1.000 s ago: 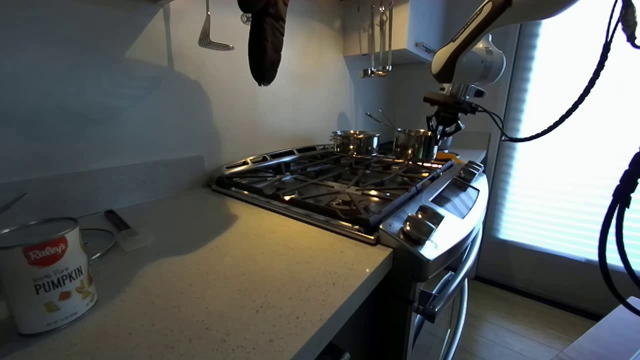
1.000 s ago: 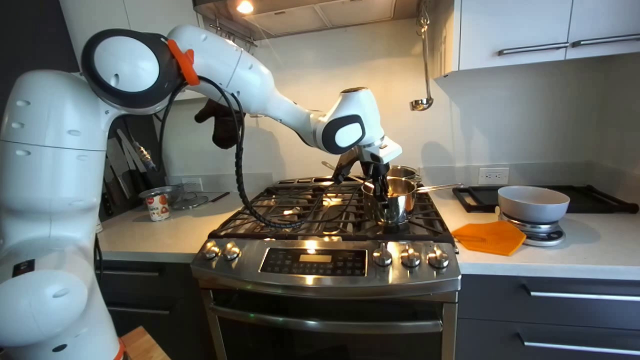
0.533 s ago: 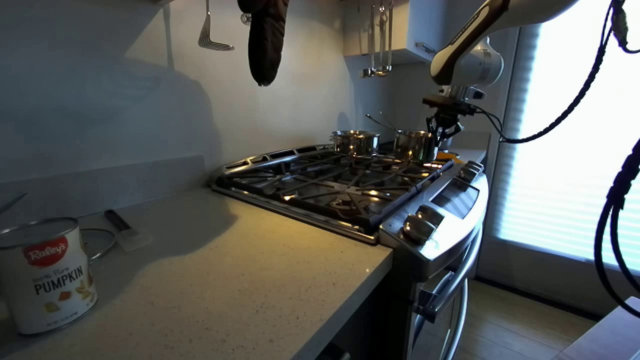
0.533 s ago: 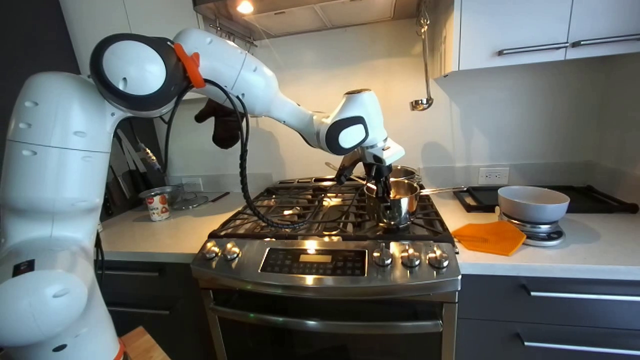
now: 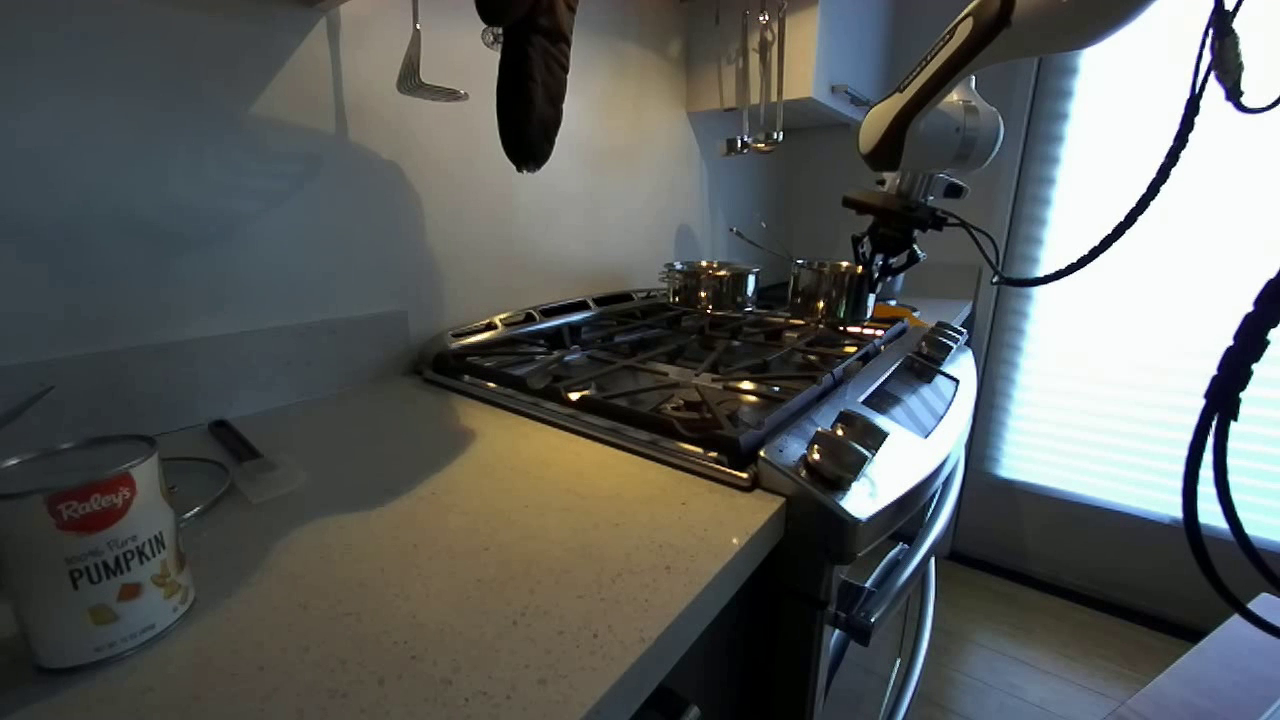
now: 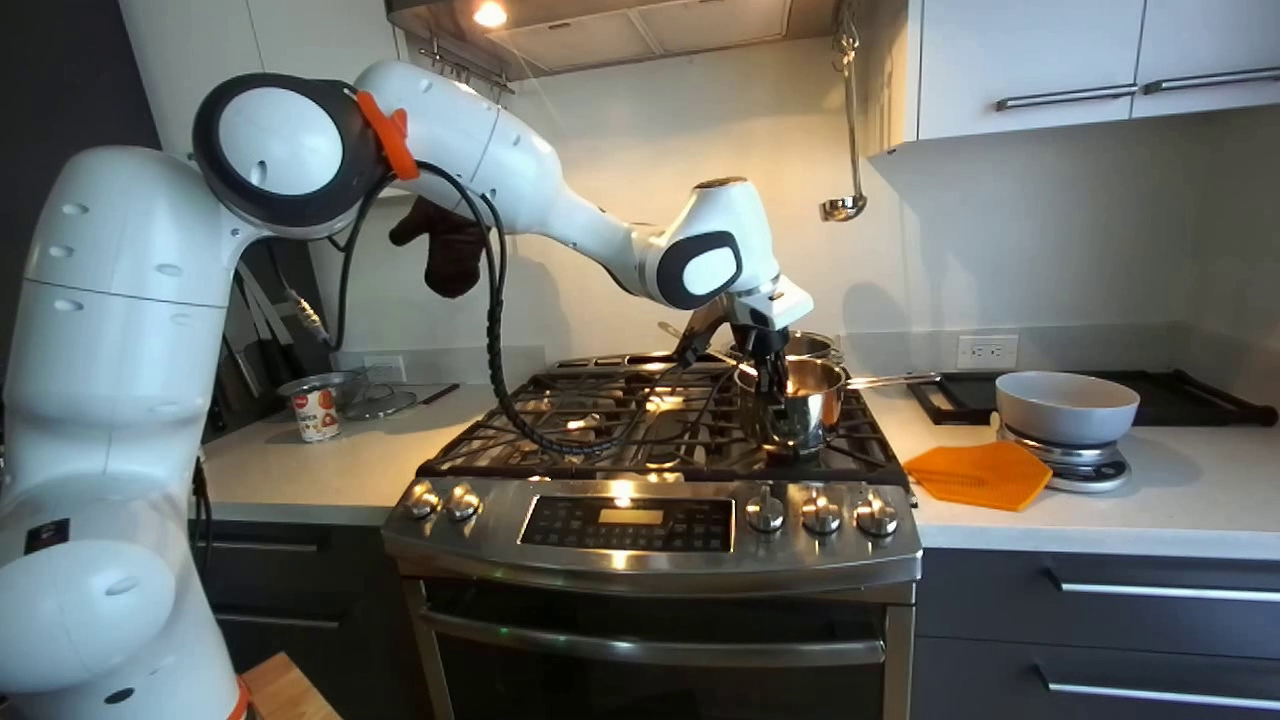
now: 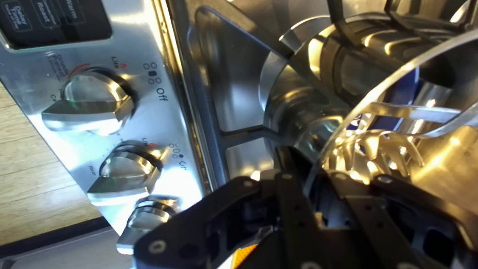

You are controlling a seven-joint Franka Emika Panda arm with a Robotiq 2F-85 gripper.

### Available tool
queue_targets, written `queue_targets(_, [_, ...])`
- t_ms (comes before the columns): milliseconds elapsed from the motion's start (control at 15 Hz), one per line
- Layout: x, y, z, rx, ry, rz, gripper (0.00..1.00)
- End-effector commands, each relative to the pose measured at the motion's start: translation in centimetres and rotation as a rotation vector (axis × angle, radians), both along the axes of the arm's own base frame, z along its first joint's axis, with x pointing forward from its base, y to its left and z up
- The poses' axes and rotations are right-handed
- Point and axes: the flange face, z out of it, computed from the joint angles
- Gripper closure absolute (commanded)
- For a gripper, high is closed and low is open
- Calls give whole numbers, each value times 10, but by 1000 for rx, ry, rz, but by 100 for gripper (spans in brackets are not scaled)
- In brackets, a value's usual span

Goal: Move the pot on the left to the bottom right stove plate, remove silver ladle from the pot and put it on the counter

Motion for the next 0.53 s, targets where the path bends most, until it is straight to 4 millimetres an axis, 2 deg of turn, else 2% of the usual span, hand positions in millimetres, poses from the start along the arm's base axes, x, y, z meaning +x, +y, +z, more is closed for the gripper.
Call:
queue_targets(0, [7,-2,17,20,-25,-23,97])
queue_targets(200, [9,-1,22,19,-29,-20,63])
queue_targets(333, [12,-2,31,14,-47,-19,47])
queue_targets(467, [13,-2,38,13,-61,-18,37])
